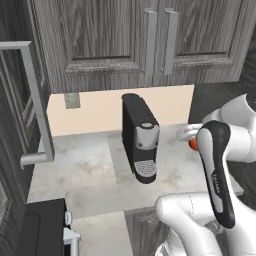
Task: Place the apple in the correct fridge rack based on whether it is a fruit or vegetable. Finally, close the fridge door.
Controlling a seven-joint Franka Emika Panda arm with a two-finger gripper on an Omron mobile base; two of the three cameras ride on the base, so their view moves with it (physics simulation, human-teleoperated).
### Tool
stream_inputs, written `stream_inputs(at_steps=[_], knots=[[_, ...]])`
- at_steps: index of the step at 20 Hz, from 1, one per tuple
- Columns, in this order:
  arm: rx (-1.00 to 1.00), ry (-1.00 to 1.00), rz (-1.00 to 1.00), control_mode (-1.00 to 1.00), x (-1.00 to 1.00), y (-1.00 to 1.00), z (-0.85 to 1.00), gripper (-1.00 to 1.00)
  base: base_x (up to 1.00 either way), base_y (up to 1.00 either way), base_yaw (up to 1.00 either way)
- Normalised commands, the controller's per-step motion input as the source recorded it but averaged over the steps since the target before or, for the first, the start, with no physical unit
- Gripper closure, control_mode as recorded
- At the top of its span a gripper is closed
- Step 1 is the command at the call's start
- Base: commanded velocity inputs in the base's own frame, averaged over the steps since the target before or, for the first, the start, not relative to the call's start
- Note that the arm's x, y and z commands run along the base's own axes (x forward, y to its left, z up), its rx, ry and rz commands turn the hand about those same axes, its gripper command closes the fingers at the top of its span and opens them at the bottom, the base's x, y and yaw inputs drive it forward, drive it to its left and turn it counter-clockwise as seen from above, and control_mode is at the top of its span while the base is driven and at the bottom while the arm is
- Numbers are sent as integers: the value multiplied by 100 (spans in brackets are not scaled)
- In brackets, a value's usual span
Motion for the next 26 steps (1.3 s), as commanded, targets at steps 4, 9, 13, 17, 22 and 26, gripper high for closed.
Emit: stream_inputs(at_steps=[4,9,13,17,22,26], knots=[[0,0,0,-100,0,0,0,100,0,0,0],[0,0,0,100,0,0,0,100,-81,11,0],[0,0,0,100,0,0,0,100,-99,8,-5],[0,0,0,100,0,0,0,100,-89,-10,-23],[0,0,0,100,0,0,0,100,-45,-35,-41],[0,0,0,100,0,0,0,100,-26,-39,-49]])
